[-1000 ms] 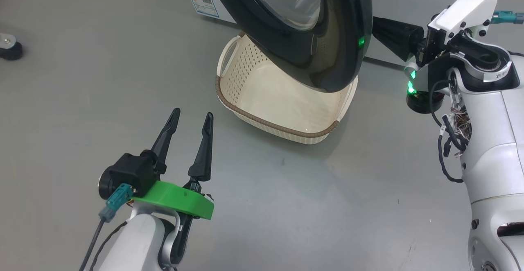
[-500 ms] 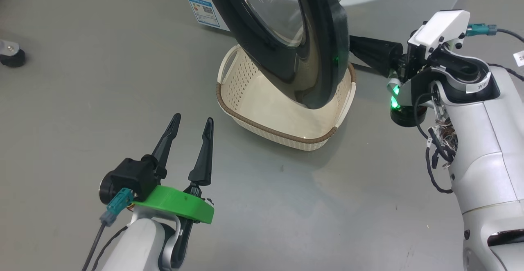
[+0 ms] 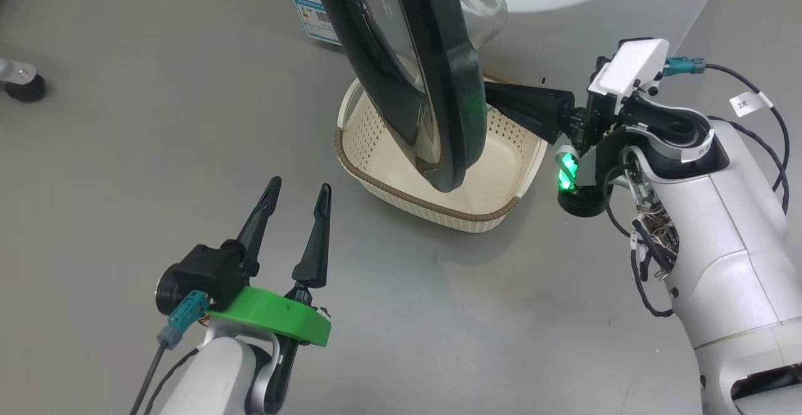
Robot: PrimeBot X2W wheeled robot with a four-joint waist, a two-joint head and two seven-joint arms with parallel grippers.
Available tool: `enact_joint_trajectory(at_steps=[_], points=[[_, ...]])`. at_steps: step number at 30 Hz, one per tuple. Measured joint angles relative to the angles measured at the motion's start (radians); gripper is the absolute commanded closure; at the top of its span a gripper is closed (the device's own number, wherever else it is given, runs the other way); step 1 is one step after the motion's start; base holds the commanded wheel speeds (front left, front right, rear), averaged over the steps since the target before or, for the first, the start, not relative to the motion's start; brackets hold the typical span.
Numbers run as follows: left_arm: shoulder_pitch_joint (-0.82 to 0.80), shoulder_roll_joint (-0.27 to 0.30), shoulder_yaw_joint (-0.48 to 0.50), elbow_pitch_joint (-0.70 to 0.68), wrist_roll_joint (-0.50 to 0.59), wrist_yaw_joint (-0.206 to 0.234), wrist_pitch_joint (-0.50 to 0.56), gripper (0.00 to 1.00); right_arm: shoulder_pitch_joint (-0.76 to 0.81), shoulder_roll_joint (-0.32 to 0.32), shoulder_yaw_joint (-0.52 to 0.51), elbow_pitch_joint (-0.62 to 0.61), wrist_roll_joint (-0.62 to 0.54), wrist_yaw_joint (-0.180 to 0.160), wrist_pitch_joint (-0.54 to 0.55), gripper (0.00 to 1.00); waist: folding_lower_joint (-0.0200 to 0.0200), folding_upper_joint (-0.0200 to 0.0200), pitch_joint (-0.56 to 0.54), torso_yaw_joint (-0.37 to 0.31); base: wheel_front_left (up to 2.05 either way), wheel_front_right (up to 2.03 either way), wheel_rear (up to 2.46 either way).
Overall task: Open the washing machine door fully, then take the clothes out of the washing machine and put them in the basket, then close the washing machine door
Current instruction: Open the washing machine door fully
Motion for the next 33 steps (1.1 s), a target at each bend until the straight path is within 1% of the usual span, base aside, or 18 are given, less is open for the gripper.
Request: enact_joint_trajectory(at_steps=[3, 8, 10, 18, 25, 33], points=[[0.0, 0.0, -0.003, 0.0, 0.0, 0.0, 0.0, 0.0, 0.009, 0.0, 0.03, -0.01, 0.041, 0.0, -0.01, 1.0, 0.0, 0.0, 0.001, 0.003, 0.0, 0.0, 0.0], [0.0, 0.0, -0.005, -0.002, 0.0, 0.0, 0.0, 0.0, 0.02, 0.0, 0.088, -0.029, 0.08, -0.001, -0.03, 1.0, 0.0, 0.0, 0.004, 0.01, 0.0, 0.0, 0.0], [0.0, 0.0, -0.006, -0.004, 0.0, 0.0, 0.0, 0.0, 0.02, 0.0, 0.11, -0.037, 0.095, -0.007, -0.037, 1.0, 0.0, 0.0, 0.004, 0.013, 0.0, 0.0, 0.0], [0.001, 0.0, -0.013, -0.006, 0.0, 0.0, 0.0, 0.0, 0.021, -0.003, 0.182, -0.064, 0.154, -0.007, -0.075, 1.0, 0.0, 0.0, 0.007, 0.027, 0.0, 0.0, 0.0], [0.003, 0.0, -0.016, -0.007, 0.0, 0.0, 0.0, 0.0, 0.021, -0.002, 0.242, -0.087, 0.183, -0.007, -0.112, 1.0, 0.0, 0.0, 0.012, 0.037, 0.0, 0.0, 0.0], [0.003, 0.0, -0.015, -0.012, 0.0, 0.008, 0.0, 0.0, 0.021, -0.002, 0.284, -0.1, 0.209, -0.007, -0.147, 1.0, 0.0, 0.0, 0.018, 0.04, 0.0, 0.0, 0.0]])
